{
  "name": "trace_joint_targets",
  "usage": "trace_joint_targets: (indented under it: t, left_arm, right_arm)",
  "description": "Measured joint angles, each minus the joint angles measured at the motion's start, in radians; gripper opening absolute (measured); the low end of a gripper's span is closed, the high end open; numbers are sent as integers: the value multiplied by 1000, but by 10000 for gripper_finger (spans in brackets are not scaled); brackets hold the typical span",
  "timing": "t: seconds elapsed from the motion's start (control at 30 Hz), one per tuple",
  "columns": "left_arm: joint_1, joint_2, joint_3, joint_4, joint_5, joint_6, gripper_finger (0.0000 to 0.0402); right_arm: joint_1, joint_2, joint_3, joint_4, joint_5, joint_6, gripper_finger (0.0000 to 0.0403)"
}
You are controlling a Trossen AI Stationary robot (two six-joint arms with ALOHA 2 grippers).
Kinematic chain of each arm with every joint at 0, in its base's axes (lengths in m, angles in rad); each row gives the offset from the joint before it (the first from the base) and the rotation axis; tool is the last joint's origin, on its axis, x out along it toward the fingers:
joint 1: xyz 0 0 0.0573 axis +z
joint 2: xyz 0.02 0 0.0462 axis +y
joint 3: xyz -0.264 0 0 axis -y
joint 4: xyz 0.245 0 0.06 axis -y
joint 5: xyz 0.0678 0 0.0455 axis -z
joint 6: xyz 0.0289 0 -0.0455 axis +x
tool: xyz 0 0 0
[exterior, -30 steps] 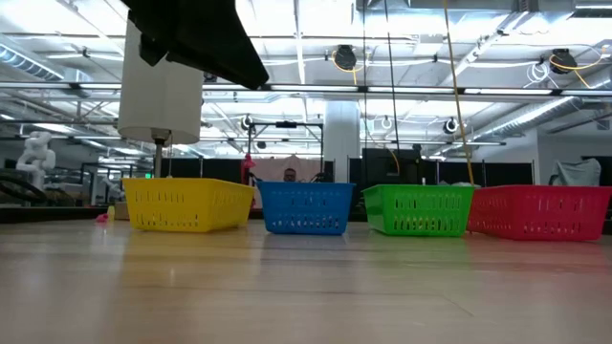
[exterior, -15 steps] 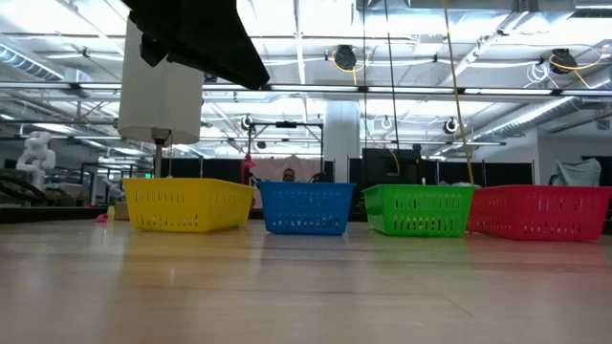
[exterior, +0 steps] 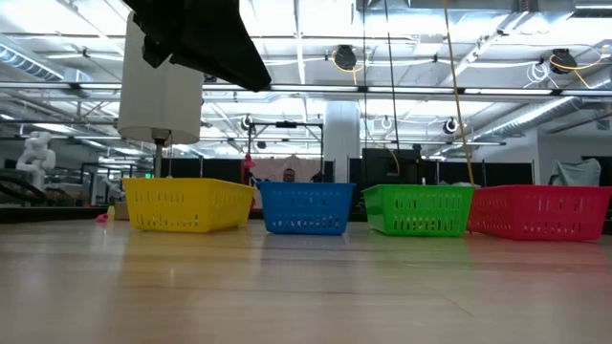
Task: Sort crayons
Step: Put the green crayon into the yellow bin
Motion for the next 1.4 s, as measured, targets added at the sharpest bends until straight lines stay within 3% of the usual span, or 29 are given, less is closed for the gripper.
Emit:
trace_joint_targets:
  t: [0.27, 0.73, 0.93, 1.27, 1.4]
  left_arm:
    - [1, 0, 0, -1, 0, 0, 80]
    - [0, 0, 0, -1, 0, -1, 80]
    - [0, 0, 0, -1, 0, -1, 80]
    - [0, 0, 0, -3, 0, 0, 80]
    - [0, 0, 0, -4, 0, 1, 80]
  right_arm:
    - [-23, 2, -1, -17, 8, 2, 233]
    - [-26, 3, -3, -9, -4, 17, 65]
    - [-26, 3, -2, -7, -9, 126, 9]
    - [-26, 7, 32, -28, -10, 278, 3]
    - [-26, 8, 91, -20, 47, 394, 3]
